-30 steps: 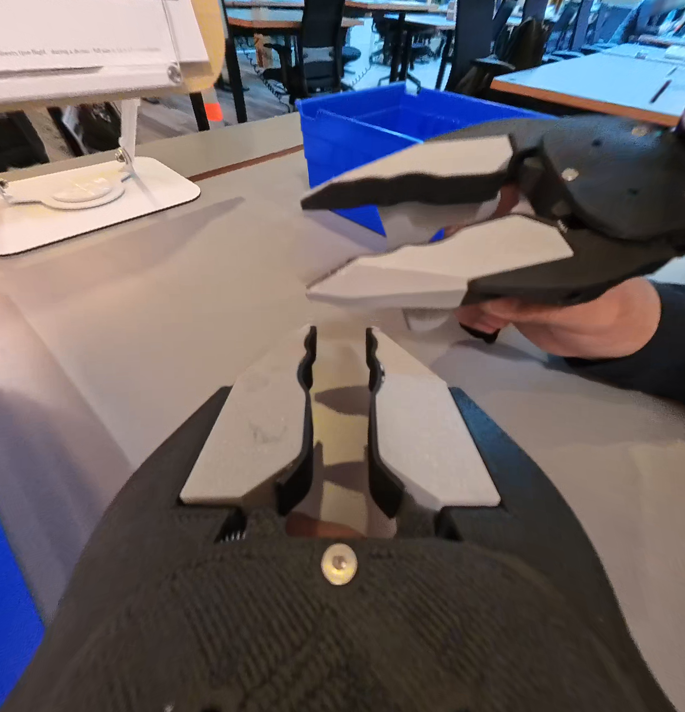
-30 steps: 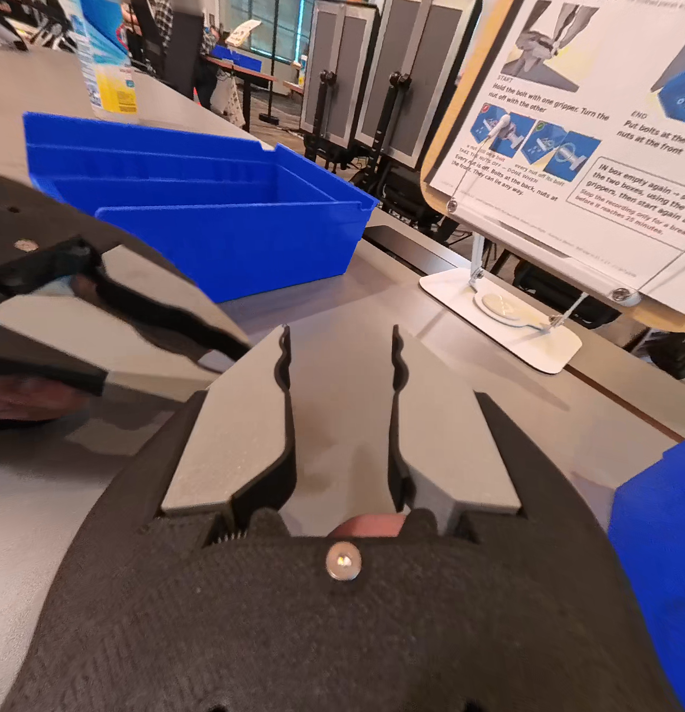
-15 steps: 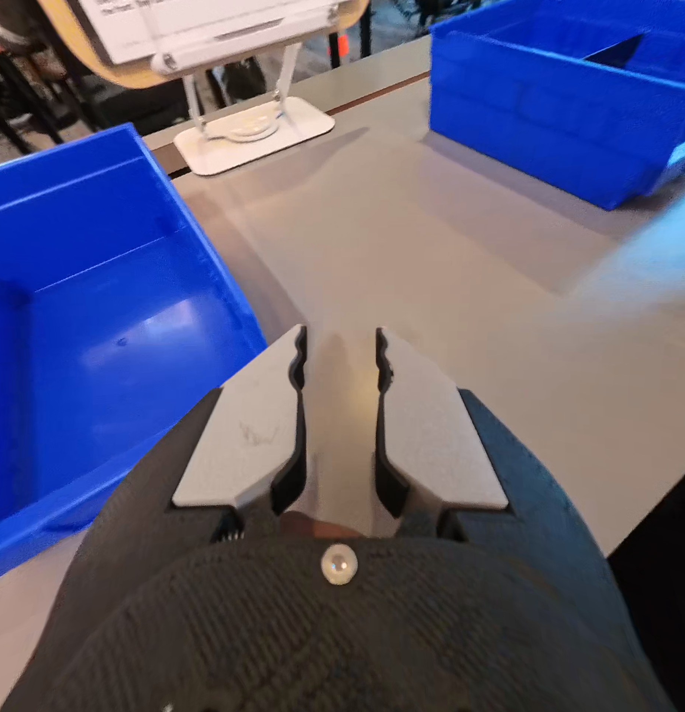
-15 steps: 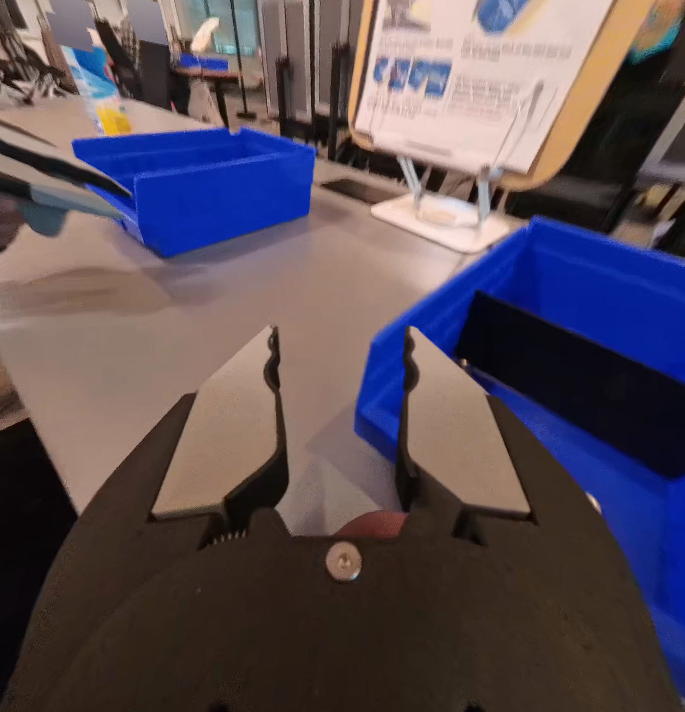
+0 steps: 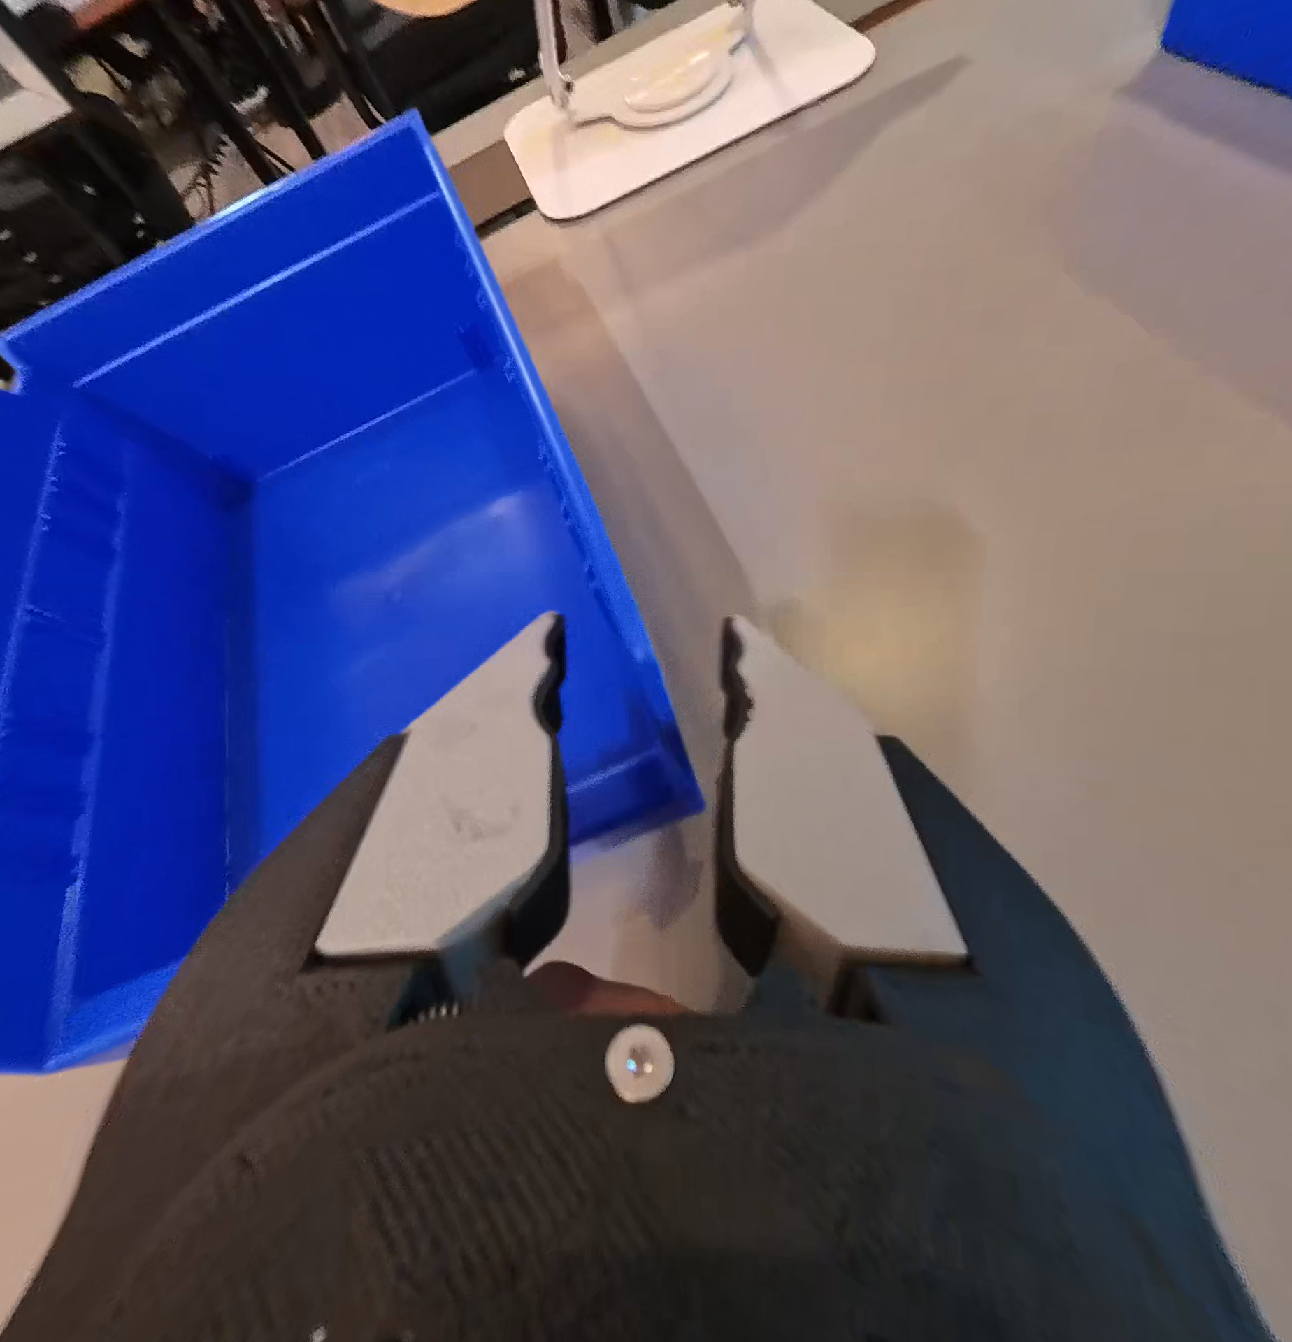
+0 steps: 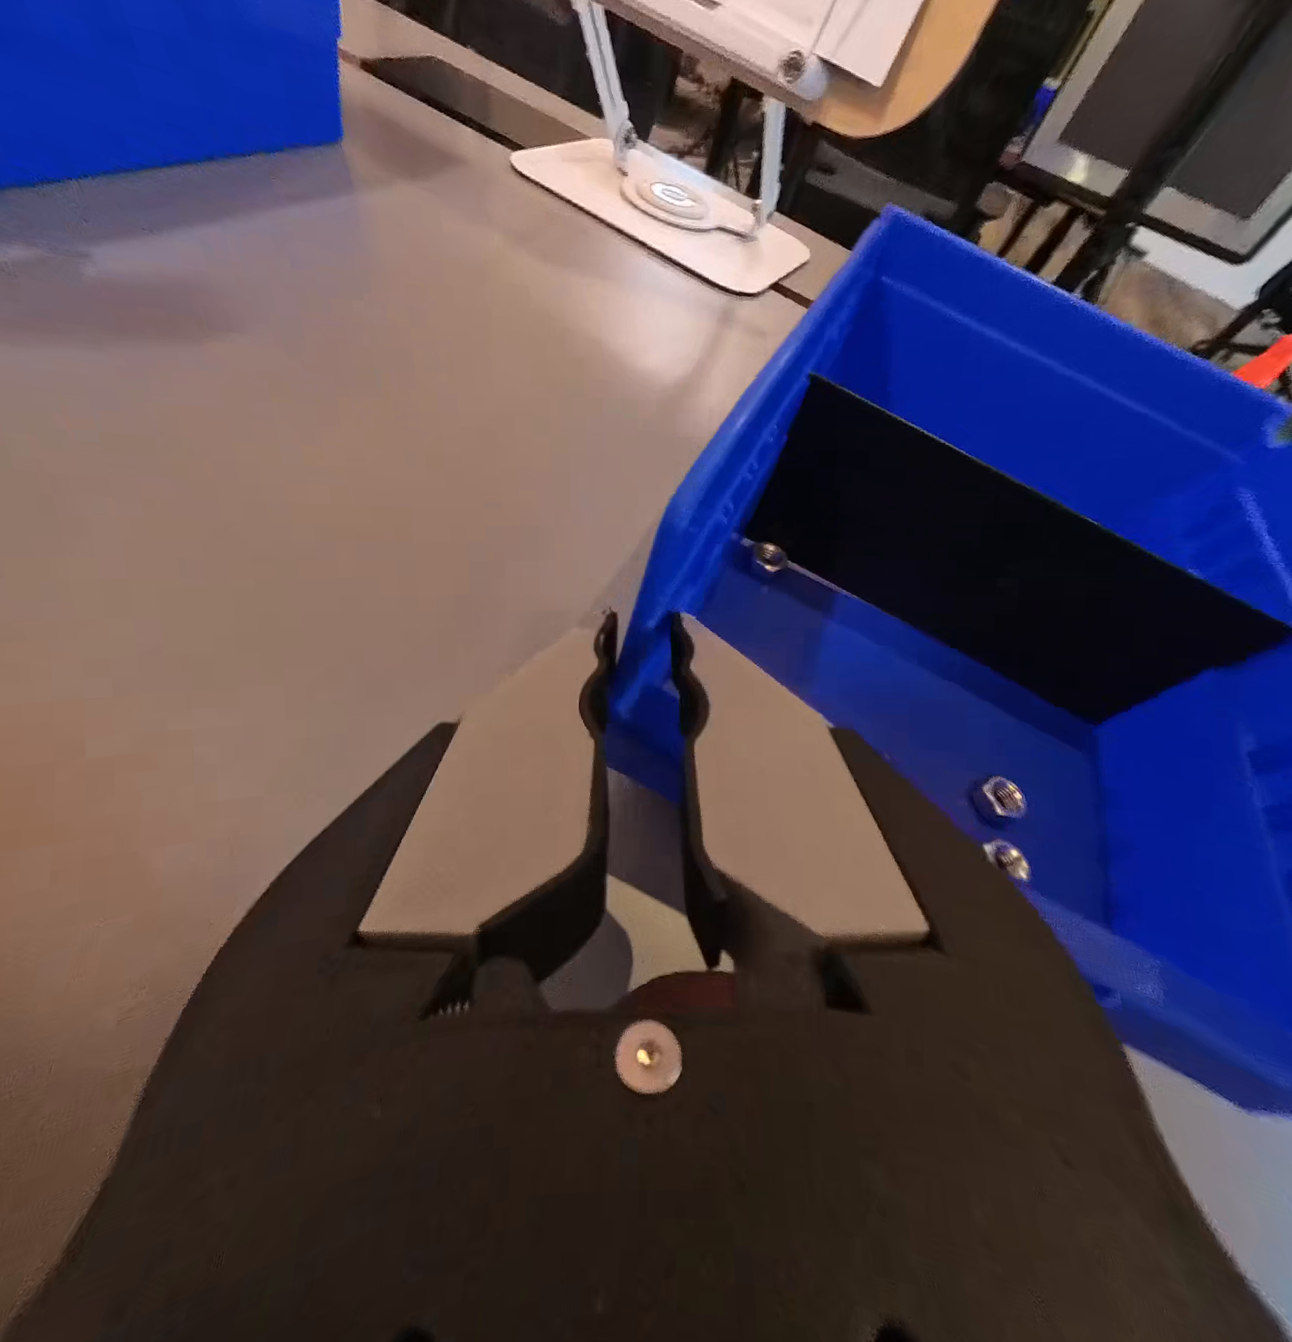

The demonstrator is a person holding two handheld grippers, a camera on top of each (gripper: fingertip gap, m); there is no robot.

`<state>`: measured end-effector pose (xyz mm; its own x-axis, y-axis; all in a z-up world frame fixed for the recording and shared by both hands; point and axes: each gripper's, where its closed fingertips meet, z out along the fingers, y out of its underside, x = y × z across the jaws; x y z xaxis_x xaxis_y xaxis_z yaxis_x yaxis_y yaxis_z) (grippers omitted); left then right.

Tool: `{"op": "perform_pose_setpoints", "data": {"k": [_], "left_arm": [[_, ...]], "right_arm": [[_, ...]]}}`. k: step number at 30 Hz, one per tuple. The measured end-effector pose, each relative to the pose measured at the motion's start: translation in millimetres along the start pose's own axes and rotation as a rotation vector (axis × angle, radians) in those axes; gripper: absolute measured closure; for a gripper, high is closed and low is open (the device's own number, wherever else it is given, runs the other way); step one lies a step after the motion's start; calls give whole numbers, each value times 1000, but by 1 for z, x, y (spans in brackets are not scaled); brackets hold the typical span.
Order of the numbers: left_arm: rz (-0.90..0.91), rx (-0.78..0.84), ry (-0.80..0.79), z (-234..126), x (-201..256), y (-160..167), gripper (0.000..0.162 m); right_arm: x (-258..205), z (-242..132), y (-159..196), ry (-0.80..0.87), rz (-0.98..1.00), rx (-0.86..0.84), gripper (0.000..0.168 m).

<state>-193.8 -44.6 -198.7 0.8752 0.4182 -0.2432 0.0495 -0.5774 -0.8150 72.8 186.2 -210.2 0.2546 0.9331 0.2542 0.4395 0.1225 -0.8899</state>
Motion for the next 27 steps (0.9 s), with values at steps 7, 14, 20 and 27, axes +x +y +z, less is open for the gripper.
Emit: {"op": "perform_pose_setpoints", "data": {"k": [7,14,20,27], "left_arm": [[-59,15,-48,22,-13,-4,150],[-178,50,14,-10,-38,20,160],[-277,173,88,-39,-51,13,161],[-374,426,131,-101,-80,-30,160]], "right_arm": [[23,-32,20,28,82,-28,164],[27,-57,32,9,114,-33,166],[10,-63,30,-139,197,-26,162],[-47,-44,2,-215,159,-44,157]]}}
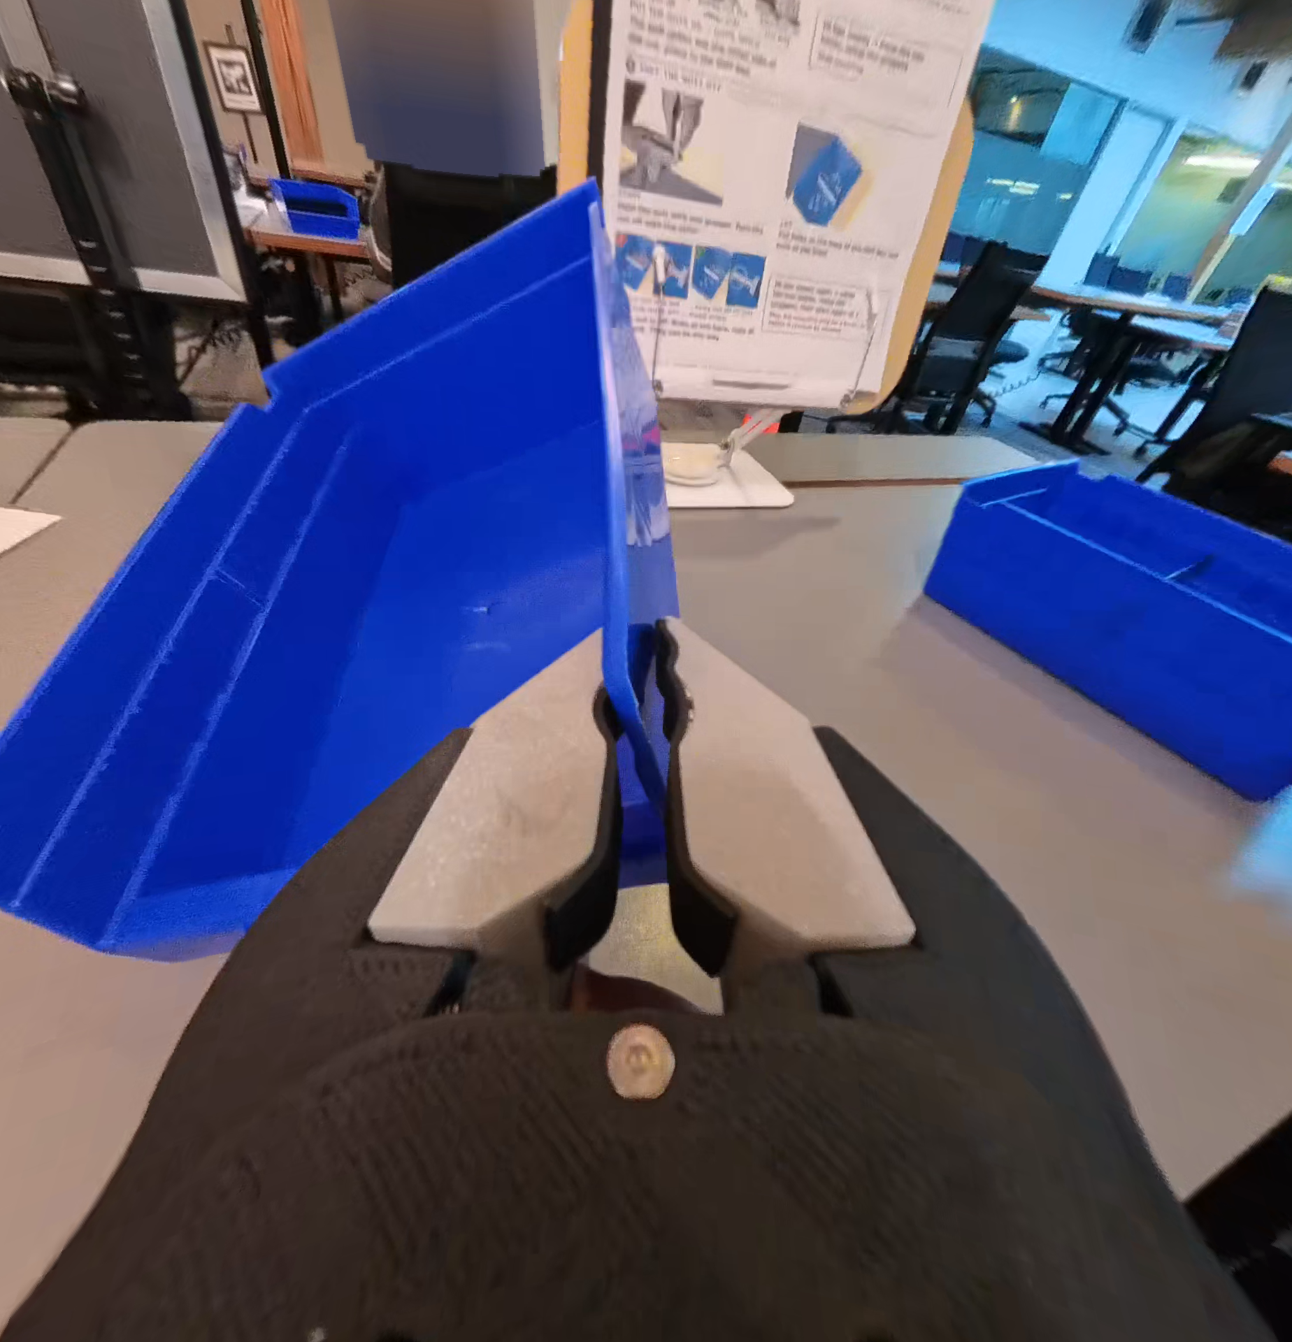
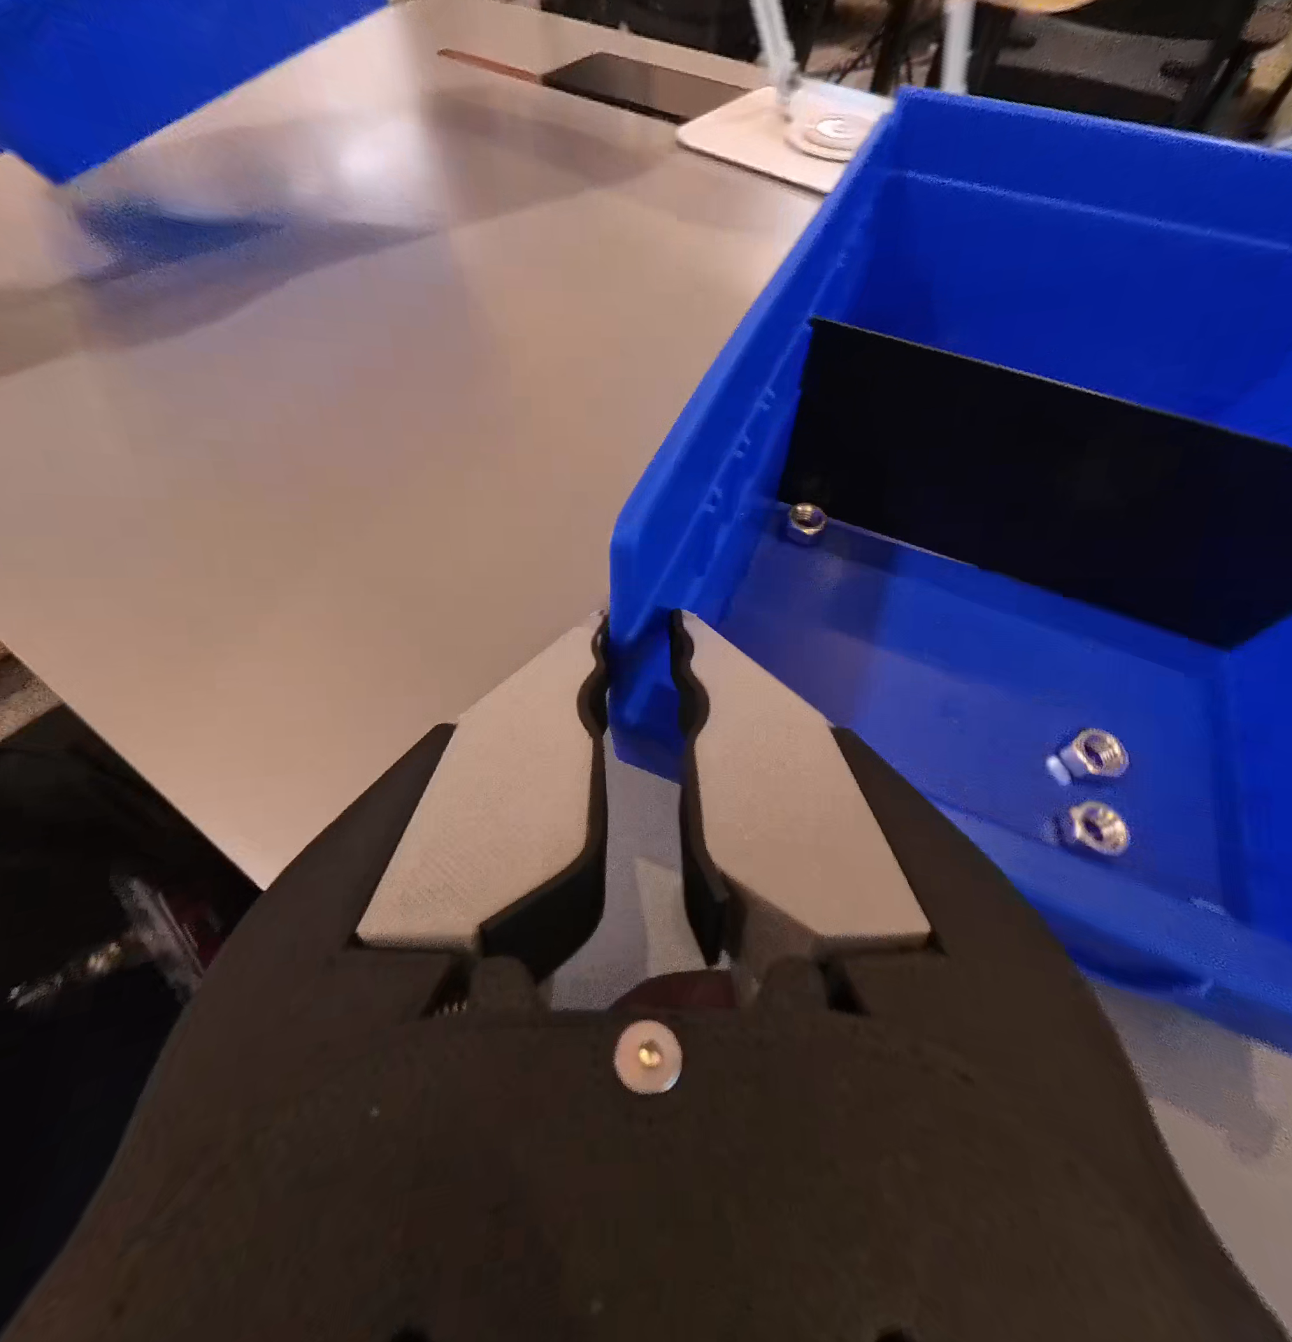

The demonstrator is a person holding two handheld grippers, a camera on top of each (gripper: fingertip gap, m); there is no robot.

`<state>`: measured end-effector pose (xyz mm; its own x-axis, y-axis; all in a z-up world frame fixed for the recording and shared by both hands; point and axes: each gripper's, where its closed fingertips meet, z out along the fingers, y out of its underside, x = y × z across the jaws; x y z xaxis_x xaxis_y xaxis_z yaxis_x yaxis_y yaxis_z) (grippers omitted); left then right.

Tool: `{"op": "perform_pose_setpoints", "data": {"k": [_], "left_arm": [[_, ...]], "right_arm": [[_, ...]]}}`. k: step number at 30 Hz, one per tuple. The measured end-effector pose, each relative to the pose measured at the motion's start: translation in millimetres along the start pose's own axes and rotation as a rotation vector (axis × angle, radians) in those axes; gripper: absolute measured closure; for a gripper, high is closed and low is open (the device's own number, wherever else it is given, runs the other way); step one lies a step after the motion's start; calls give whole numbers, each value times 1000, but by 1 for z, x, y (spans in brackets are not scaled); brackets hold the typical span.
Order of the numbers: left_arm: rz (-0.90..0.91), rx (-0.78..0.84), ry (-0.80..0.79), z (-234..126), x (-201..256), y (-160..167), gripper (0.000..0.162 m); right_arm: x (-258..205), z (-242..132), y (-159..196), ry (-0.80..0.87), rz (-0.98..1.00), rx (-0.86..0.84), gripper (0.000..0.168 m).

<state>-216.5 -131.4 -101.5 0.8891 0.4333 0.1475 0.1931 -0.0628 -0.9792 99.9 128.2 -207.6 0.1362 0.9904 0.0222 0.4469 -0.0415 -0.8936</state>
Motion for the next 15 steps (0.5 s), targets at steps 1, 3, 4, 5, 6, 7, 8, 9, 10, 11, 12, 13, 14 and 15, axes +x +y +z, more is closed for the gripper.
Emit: {"op": "perform_pose_setpoints", "data": {"k": [1,3,4,5,6,7,8,9,10,11,12,13,14,15], "left_arm": [[5,5,6,-3,-2,-3,160],[-10,32,16,-7,-7,-7,159],[-28,39,17,-11,-9,-9,159],[-37,45,13,-15,-11,-12,160],[-38,50,11,-20,-12,-15,160],[-35,61,11,-25,-13,-19,160],[-28,73,12,-30,-12,-24,160],[-14,85,9,-35,-11,-29,160],[3,93,5,-40,-10,-34,160],[21,100,1,-44,-8,-39,160],[33,108,-3,-48,-7,-43,160],[39,117,-4,-50,-5,-47,159],[41,124,-3,-52,-4,-50,159],[41,130,-3,-54,-3,-53,159]], "right_arm": [[-12,8,-4,-6,-14,-8,155],[-37,25,-12,-8,-49,-25,154],[-48,33,-15,-5,-66,-35,154],[-60,40,-19,-5,-88,-43,154],[-72,47,-23,-6,-106,-50,154],[-83,53,-26,-7,-117,-58,154],[-94,59,-29,-13,-123,-62,154],[-105,65,-33,-24,-121,-61,154],[-118,71,-36,-39,-121,-57,153],[-130,79,-40,-50,-134,-51,153],[-143,88,-45,-57,-154,-45,153],[-157,98,-51,-66,-173,-38,152],[-172,108,-56,-83,-189,-30,150],[-186,118,-61,-107,-204,-23,148]]}}
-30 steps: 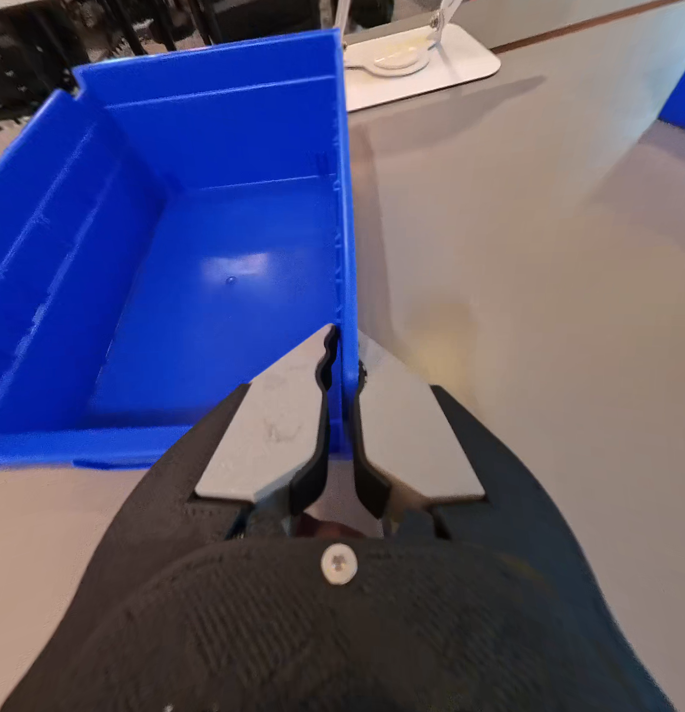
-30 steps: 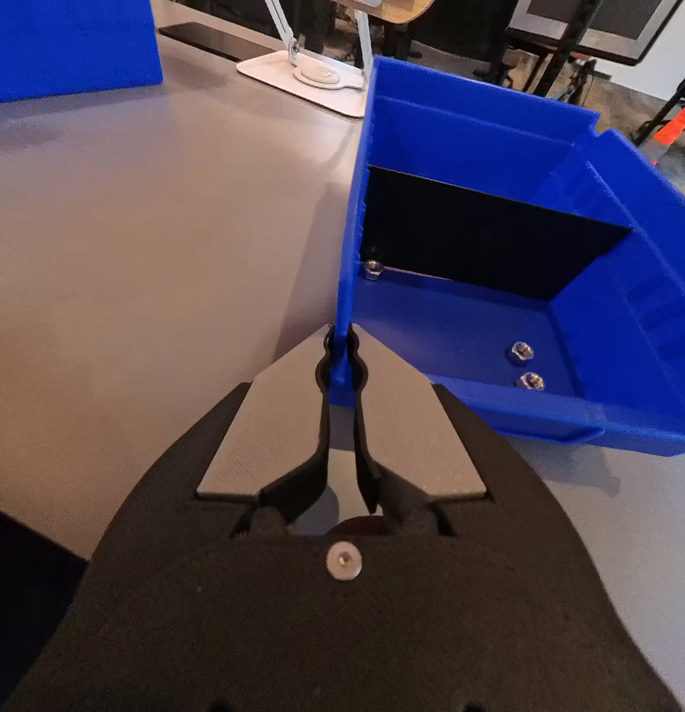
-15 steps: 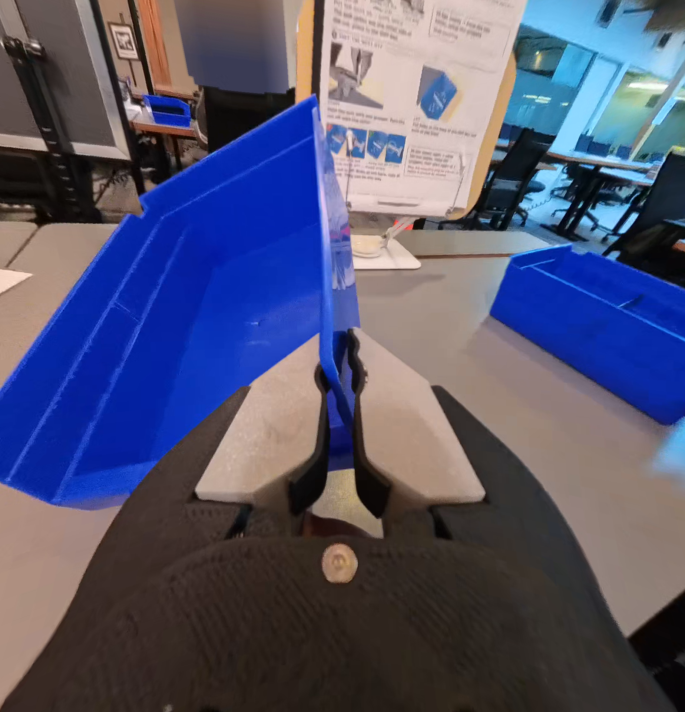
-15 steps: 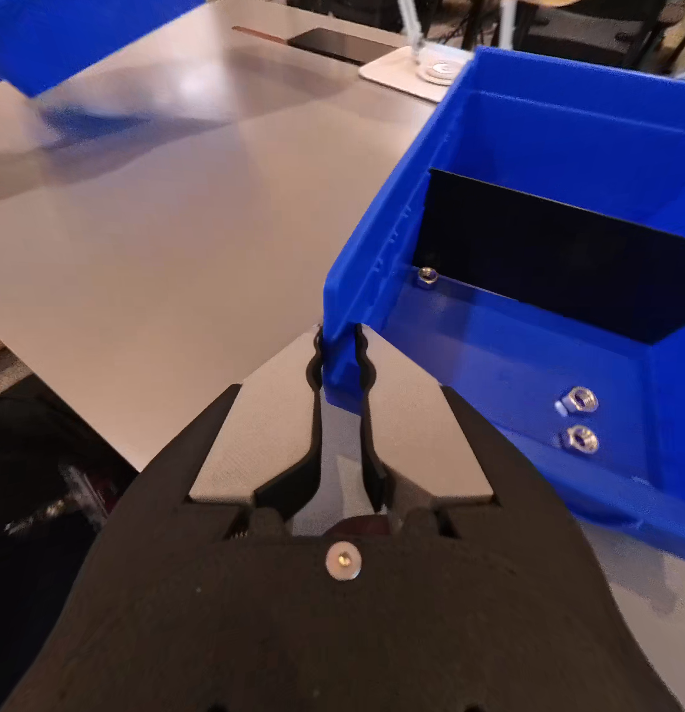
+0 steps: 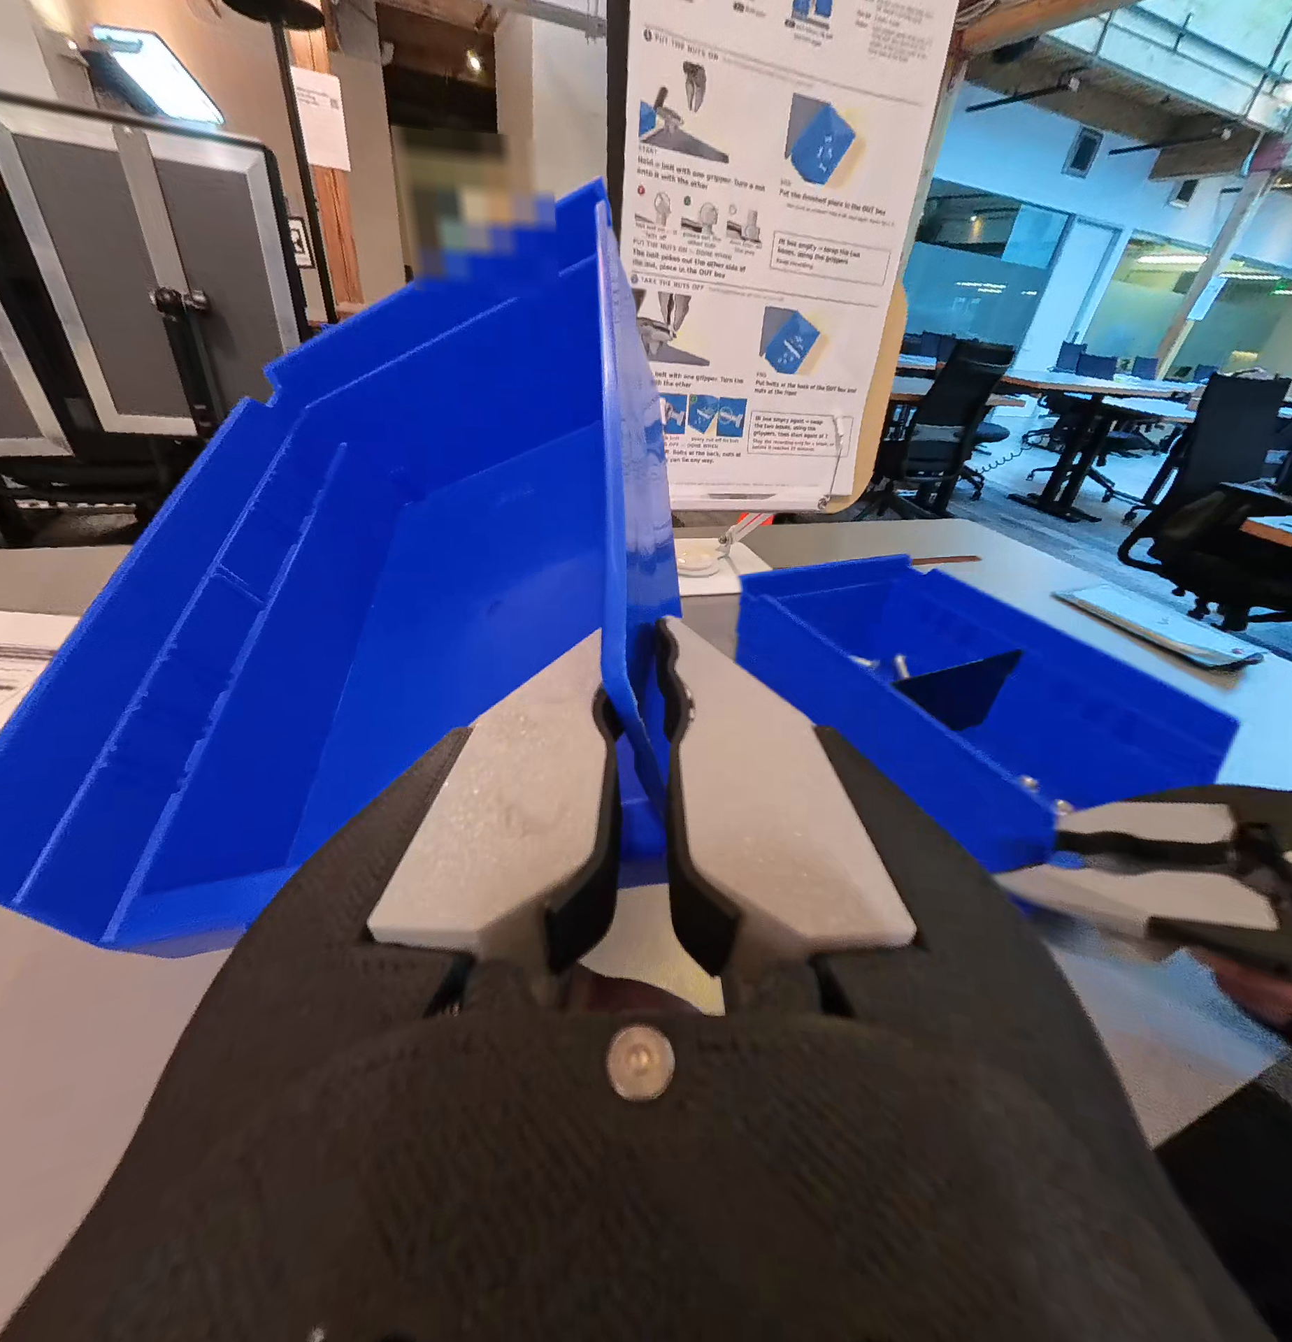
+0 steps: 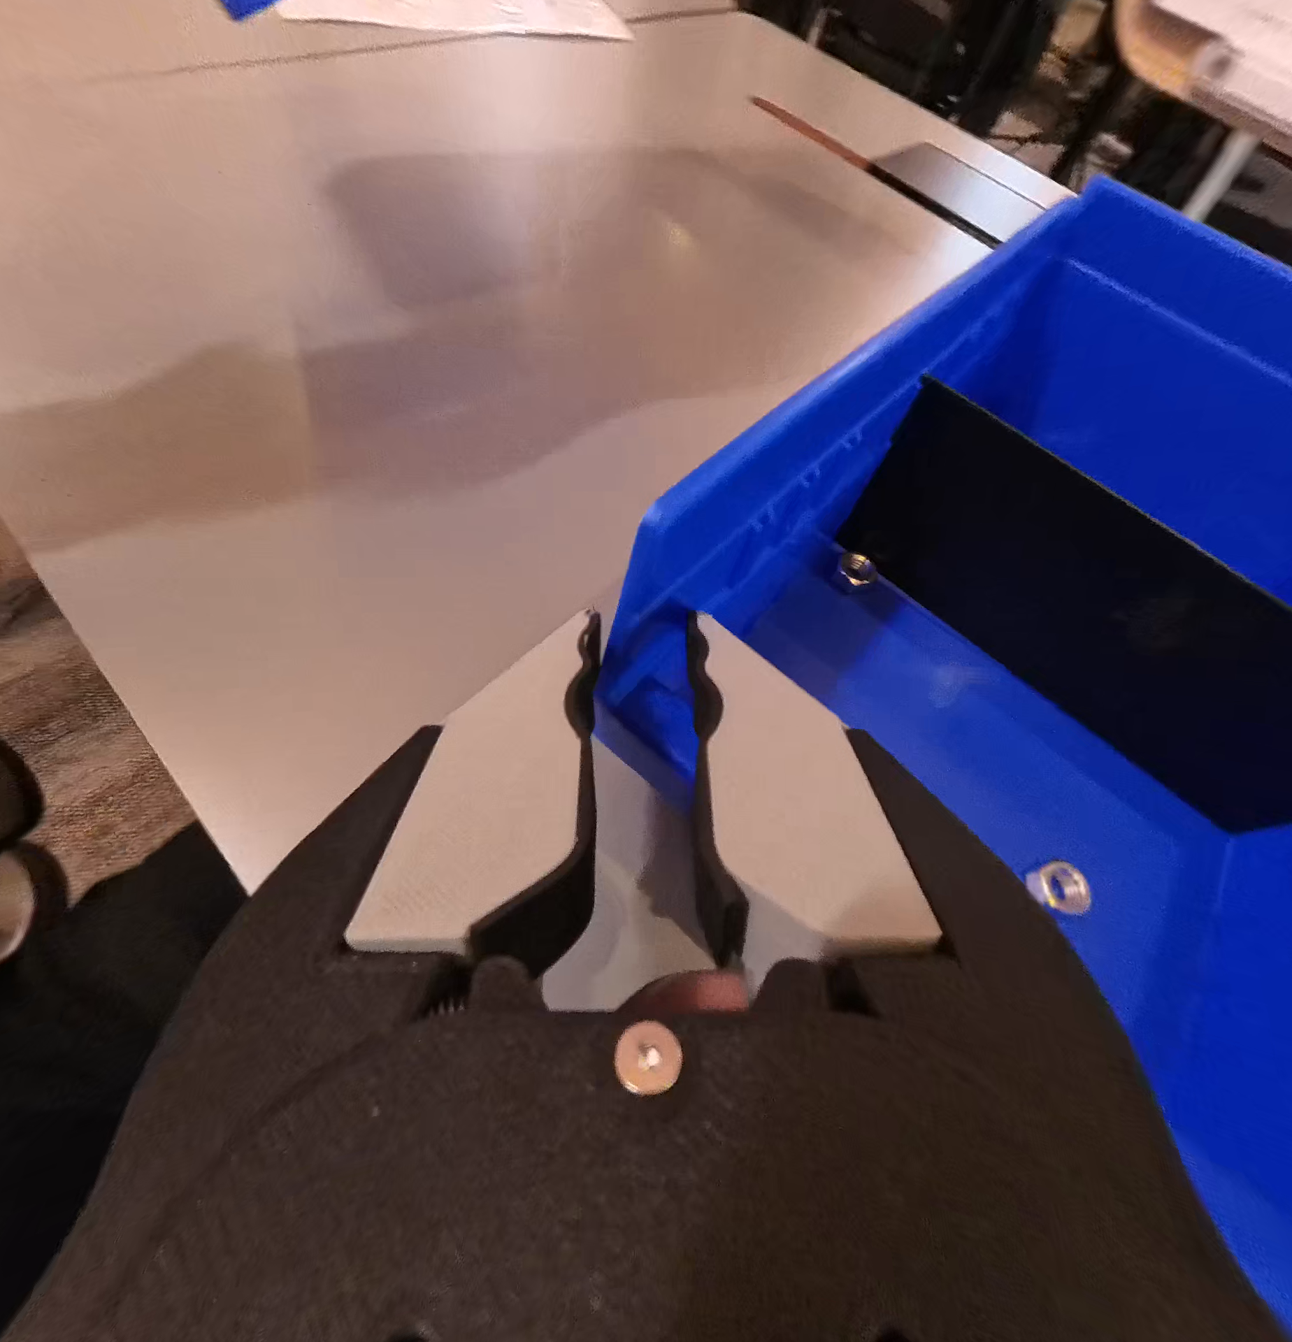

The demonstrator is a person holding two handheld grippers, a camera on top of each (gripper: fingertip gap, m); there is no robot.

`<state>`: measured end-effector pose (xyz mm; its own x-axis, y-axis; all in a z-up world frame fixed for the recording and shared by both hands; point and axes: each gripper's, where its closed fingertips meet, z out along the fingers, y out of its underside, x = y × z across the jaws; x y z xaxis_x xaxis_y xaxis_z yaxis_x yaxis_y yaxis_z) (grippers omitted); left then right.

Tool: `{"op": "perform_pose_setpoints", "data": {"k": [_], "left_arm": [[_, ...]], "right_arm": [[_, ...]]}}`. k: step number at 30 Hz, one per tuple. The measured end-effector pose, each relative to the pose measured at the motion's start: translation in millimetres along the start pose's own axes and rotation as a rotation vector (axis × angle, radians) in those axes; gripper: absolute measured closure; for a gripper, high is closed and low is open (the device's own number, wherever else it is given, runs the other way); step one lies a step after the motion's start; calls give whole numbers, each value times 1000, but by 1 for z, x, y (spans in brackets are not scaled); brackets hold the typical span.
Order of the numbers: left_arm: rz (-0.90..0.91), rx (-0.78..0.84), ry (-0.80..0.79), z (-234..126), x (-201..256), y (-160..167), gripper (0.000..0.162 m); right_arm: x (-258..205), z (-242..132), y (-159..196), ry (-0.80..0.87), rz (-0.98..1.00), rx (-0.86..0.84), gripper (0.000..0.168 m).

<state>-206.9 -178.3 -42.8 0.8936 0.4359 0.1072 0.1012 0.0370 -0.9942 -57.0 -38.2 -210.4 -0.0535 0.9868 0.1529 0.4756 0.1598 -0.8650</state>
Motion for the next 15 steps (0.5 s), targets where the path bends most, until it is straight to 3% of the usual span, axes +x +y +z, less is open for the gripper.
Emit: {"op": "perform_pose_setpoints", "data": {"k": [2,4,8,9,11,13,15], "left_arm": [[-6,9,-2,-2,0,-2,159],[-2,5,-8,-4,-3,-2,159],[13,-14,-39,-11,-19,3,159],[16,-19,-49,-12,-25,4,159],[24,-31,-72,-15,-35,8,159],[32,-43,-93,-17,-44,11,159],[38,-51,-105,-18,-48,13,159]], "right_arm": [[-21,13,-15,-54,-22,12,148],[-34,4,-34,-105,-26,55,150],[-31,-79,-67,-351,88,217,155],[-11,-100,-69,-357,97,252,168],[59,-122,-58,-241,87,259,168],[133,-121,-27,-125,5,178,168],[178,-96,21,-162,22,1,168]]}}
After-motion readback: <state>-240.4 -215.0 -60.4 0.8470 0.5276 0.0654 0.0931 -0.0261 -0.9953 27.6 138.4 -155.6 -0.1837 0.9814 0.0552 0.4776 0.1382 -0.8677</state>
